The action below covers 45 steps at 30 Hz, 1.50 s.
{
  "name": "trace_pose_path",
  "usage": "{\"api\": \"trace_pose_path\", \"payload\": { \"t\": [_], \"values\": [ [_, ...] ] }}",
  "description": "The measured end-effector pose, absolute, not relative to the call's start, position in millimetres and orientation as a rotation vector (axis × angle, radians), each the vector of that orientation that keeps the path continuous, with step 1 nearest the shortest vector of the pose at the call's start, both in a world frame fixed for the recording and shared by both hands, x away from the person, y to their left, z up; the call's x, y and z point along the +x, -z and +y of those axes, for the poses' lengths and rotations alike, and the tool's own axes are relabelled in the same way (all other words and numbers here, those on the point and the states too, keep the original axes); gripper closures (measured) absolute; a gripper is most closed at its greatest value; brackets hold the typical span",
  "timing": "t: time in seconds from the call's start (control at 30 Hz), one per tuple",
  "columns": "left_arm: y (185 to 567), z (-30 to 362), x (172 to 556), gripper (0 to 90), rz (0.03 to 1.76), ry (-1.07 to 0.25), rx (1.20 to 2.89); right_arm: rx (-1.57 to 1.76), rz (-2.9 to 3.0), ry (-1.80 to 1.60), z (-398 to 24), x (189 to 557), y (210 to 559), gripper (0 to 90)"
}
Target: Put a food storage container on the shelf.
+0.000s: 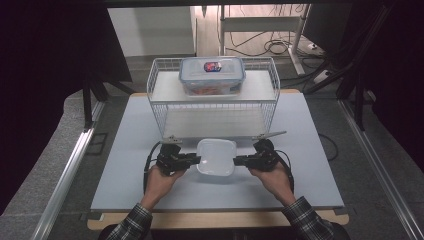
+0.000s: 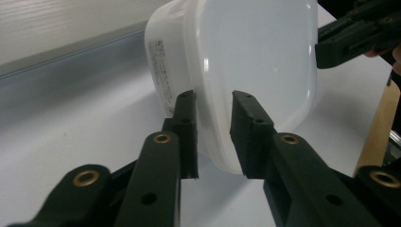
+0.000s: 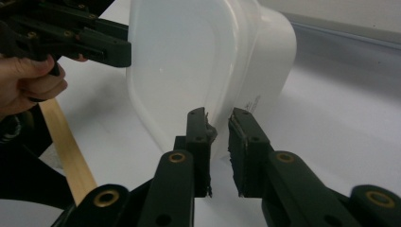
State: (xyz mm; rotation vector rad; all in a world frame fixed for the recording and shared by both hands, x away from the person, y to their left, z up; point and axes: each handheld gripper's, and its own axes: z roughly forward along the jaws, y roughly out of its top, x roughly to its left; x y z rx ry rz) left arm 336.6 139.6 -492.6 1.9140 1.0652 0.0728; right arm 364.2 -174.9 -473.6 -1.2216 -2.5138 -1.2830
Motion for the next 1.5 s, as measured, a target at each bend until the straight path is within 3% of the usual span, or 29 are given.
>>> {"api": "trace_pose_path", "payload": {
  "t": [0.8, 1.5],
  "values": [
    [482.4, 133.7, 325.9, 78.3, 1.087, -0.145, 1.868, -1.223, -2.593, 1.459, -175.4, 358.9, 468.4, 78.6],
    [435.0, 136.0, 329.3, 78.3, 1.022, -0.241, 1.834, -1.173, -2.630, 1.606, -175.3, 359.7, 422.2, 78.8]
  ]
}}
